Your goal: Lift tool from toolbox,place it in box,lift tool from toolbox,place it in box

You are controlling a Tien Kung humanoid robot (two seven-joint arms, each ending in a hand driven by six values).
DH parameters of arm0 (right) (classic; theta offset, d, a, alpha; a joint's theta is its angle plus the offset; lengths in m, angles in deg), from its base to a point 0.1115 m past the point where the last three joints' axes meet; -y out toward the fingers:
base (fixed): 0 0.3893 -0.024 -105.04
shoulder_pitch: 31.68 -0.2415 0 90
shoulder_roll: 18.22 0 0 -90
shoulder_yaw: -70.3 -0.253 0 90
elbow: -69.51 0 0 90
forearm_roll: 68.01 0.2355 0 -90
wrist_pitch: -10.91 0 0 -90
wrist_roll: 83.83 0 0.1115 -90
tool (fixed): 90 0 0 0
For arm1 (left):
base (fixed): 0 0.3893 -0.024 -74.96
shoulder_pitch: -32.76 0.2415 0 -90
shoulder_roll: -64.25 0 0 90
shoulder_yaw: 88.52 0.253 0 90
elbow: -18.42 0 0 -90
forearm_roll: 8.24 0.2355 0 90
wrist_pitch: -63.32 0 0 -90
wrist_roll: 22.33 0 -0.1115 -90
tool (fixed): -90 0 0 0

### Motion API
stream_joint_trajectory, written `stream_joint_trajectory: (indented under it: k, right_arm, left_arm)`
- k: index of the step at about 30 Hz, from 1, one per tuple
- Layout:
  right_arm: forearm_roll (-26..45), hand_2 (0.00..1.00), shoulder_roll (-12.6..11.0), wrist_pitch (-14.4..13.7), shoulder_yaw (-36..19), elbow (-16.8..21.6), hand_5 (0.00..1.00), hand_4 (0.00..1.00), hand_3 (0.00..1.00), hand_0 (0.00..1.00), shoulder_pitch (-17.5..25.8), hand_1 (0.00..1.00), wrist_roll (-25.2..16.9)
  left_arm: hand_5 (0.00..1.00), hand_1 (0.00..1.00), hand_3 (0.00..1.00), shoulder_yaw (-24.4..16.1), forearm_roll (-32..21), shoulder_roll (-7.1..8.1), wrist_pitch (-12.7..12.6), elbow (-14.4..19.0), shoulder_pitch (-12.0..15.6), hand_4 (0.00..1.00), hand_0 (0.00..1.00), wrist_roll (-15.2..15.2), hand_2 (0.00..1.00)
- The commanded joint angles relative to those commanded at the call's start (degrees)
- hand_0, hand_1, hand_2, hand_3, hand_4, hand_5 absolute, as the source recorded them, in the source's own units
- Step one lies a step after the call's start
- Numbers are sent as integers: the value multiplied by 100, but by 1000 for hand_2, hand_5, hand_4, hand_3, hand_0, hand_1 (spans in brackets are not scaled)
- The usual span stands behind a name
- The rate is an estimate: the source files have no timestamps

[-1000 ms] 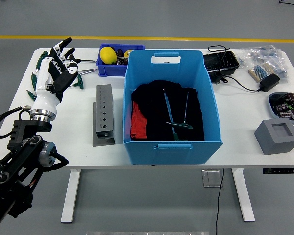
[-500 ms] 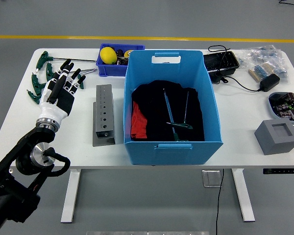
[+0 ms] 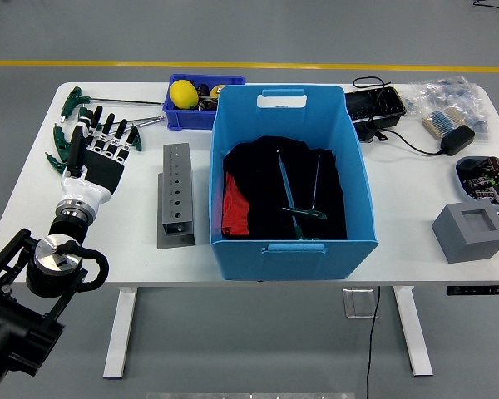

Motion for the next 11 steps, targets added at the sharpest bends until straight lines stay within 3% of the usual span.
stream_joint_trajectory:
  k: [11]
  right_arm:
    - [629, 760, -73, 26, 654, 0, 762, 784, 631, 607, -83, 658, -141]
  left_arm:
    - [376, 855, 722, -148, 53, -6, -3, 39, -1, 656, 780, -5, 915]
